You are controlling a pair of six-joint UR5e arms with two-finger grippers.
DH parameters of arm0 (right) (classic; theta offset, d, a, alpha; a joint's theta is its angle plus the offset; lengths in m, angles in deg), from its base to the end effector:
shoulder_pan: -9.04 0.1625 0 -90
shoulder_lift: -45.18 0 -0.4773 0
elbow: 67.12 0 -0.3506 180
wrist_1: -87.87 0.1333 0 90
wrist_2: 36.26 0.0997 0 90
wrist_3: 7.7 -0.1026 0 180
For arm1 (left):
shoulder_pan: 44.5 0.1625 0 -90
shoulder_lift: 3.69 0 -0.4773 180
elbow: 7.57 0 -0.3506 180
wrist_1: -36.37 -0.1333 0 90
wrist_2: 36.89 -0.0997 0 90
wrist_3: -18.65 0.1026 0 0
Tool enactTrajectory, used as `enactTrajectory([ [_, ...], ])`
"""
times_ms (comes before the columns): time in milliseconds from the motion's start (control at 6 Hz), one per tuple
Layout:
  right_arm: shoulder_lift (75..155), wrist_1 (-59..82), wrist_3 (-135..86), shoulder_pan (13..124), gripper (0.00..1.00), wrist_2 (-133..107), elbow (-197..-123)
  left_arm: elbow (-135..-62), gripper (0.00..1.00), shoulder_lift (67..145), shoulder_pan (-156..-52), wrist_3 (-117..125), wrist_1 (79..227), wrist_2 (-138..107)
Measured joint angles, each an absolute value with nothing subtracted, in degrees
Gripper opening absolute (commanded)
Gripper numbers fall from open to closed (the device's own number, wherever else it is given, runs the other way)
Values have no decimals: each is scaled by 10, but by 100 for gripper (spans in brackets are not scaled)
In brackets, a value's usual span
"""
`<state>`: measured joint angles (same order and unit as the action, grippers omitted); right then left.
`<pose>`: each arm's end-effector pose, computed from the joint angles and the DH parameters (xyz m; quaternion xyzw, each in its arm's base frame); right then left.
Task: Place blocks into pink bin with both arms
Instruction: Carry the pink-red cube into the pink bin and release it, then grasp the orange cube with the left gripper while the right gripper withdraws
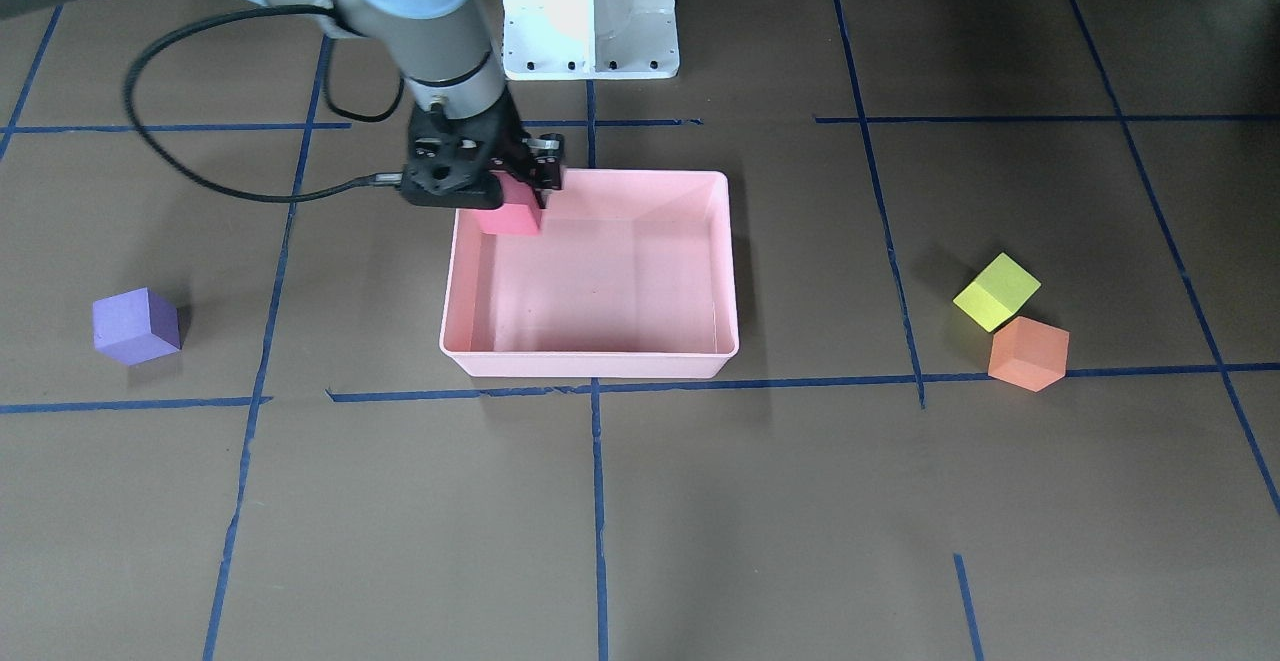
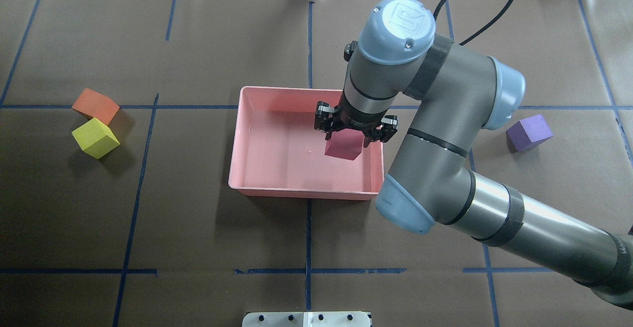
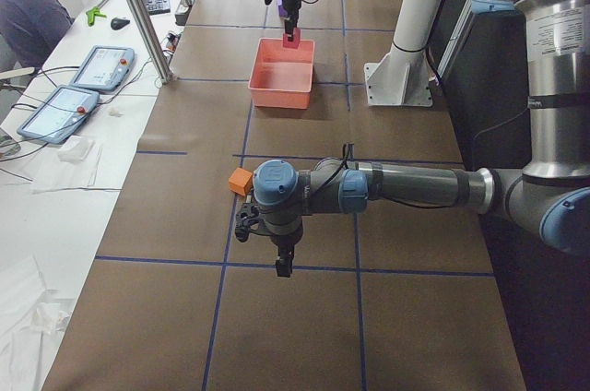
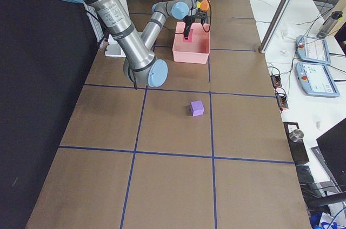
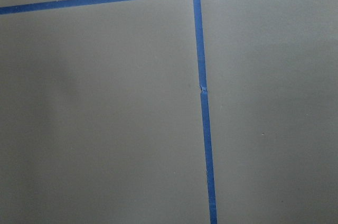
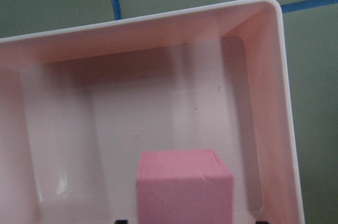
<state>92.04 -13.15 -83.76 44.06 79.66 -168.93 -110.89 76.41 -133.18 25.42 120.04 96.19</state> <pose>-0.4926 -0.4532 0.2210 -0.0382 -0.4179 0.0829 0.9039 -0.0548 -0.3650 0.6917 -0.0061 0.3677 0.0563 0.9282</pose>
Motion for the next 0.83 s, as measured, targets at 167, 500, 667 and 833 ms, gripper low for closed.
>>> enactTrajectory([
  [167, 914, -133, -842, 436, 100, 791, -1685, -1116, 100, 768, -1327, 254, 1202, 962],
  [500, 921, -135, -811, 455, 100, 803, -1687, -1093, 100, 840, -1303, 251, 1239, 960],
  [667, 941, -136, -759, 483, 100, 824, -1690, -1072, 100, 868, -1297, 250, 1261, 962],
  [833, 969, -136, -698, 519, 100, 852, -1697, -1050, 100, 889, -1287, 245, 1294, 963],
])
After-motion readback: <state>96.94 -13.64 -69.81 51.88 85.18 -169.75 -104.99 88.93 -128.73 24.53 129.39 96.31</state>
